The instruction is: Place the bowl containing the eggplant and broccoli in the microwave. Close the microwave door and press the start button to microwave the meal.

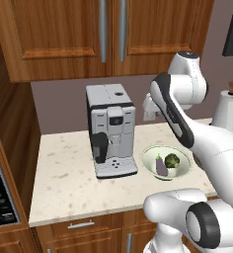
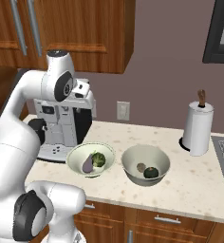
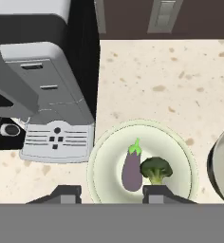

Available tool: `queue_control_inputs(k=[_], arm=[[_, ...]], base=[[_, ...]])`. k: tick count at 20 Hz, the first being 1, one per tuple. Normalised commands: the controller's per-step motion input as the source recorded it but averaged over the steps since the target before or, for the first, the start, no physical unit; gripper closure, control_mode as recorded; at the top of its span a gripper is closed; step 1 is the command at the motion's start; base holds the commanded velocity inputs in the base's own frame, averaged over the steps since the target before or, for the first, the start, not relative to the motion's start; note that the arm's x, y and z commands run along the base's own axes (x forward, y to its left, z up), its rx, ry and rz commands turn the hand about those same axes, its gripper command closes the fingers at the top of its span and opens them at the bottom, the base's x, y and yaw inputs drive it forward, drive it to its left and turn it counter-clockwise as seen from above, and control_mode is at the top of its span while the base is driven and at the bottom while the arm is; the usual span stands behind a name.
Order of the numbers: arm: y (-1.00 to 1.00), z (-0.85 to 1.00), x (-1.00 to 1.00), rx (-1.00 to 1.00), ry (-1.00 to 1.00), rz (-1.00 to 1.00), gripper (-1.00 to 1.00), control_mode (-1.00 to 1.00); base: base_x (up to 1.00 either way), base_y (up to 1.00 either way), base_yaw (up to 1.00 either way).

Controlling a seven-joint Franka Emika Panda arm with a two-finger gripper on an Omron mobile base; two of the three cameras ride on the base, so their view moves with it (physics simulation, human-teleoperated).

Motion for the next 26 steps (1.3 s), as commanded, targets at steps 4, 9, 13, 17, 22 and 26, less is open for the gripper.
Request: queue_control_inputs(k=[4,9,13,17,22,26], arm=[[0.0,0.0,-0.1,0.0,-0.03,0.0,-1.0,-1.0],[0.0,0.0,-0.31,0.0,-0.02,0.0,-1.0,-1.0],[-0.1,-0.16,-0.4,0.0,-0.03,-0.01,-1.0,-1.0],[-0.17,-0.28,-0.34,0.0,-0.1,-0.04,-1.0,-1.0],[-0.14,-0.36,-0.29,0.0,-0.18,-0.1,-1.0,-1.0],[-0.3,-0.31,-0.31,0.01,-0.2,-0.15,-1.0,-1.0]], base=[[0.0,0.0,0.0],[0.0,0.0,0.0],[0.0,0.0,0.0],[0.0,0.0,0.0],[0.0,0.0,0.0],[0.0,0.0,0.0]])
